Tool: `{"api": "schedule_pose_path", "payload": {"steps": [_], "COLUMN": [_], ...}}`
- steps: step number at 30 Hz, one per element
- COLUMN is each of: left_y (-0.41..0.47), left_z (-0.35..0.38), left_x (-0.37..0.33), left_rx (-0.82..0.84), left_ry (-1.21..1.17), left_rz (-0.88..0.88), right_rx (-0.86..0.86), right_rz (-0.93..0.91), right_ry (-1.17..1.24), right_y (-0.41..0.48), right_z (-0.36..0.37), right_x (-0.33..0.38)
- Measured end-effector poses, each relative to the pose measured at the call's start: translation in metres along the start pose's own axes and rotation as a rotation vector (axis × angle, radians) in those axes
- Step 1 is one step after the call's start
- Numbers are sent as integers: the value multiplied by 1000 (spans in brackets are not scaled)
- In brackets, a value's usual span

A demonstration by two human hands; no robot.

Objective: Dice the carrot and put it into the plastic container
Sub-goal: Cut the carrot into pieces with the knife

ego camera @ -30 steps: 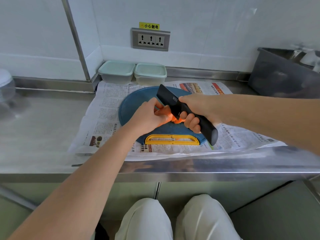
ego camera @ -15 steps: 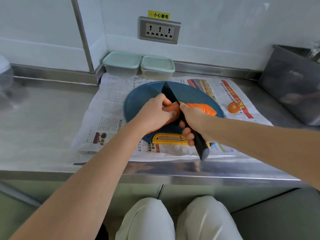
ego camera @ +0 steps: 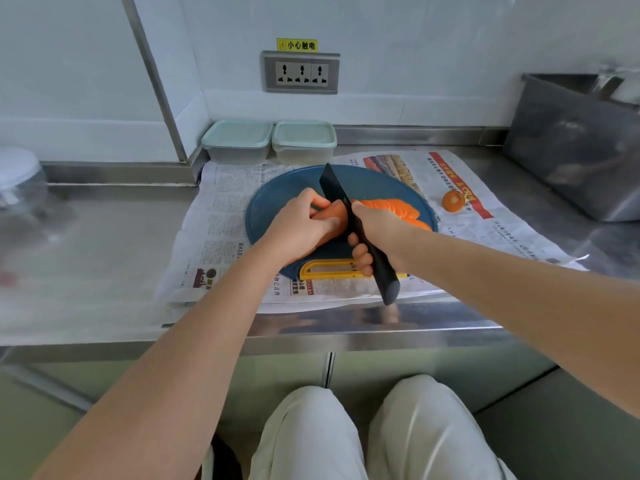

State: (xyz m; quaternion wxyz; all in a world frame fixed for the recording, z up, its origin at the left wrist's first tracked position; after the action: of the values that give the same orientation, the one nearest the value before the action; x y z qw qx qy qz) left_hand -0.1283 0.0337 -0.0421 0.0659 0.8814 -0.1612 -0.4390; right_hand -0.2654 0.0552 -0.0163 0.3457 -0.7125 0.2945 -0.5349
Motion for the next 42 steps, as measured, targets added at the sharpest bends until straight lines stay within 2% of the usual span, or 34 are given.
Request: {"api": "schedule_pose_path", "payload": {"steps": [8,14,17,22,25,27,30,33,36,42], "left_y": [-4,-2,-3,-2,-2,-2,-2,-1,-1,-2], "left_z": [4,4,4,5,5,5,5,6,7,7], "left_x": [-2,-2,-3,-2,-2,-2,-2,-3,-2,-4], "left_rx": [-15,-15,-8,-6,-12,-12,-19,-24,-26,-29], "left_ry": [46,96,112,129,129,139,136,138,150,141], "left_rz": [46,39,34,23,23,24,28,22,24,30], "right_rx": [148,113,-19,-466,-675,-718,-652,-576,-554,-472], "right_rz": [-44,-152,-284,-523,-596,-632,-732,-765,-709,-708], "right_ry": [8,-218,-411,-887,-998,-948,-737,-794,-866,-770], "right_y": [-12,-30,-37,-43,-41,-38,-43,-42,-39,-40], "right_z": [-23,-41,-46,-52,-51,-50,-48,-42,-39,-35], "right_x": [-4,-3,0,0,-8,-17,-26,-32,-34,-33]}}
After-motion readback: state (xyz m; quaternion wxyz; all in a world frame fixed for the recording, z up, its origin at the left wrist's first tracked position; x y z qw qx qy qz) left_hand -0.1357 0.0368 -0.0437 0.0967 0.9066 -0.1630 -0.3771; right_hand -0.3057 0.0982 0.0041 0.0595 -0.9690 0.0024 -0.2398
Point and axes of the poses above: each hand's wrist, its own y-axis towards the middle knuckle, its own z-axis out of the palm, x = y × z, the point moved 2 cm from there along y, towards the middle knuckle, and after that the axes turned 15 degrees about z, right-handed, at the moved point
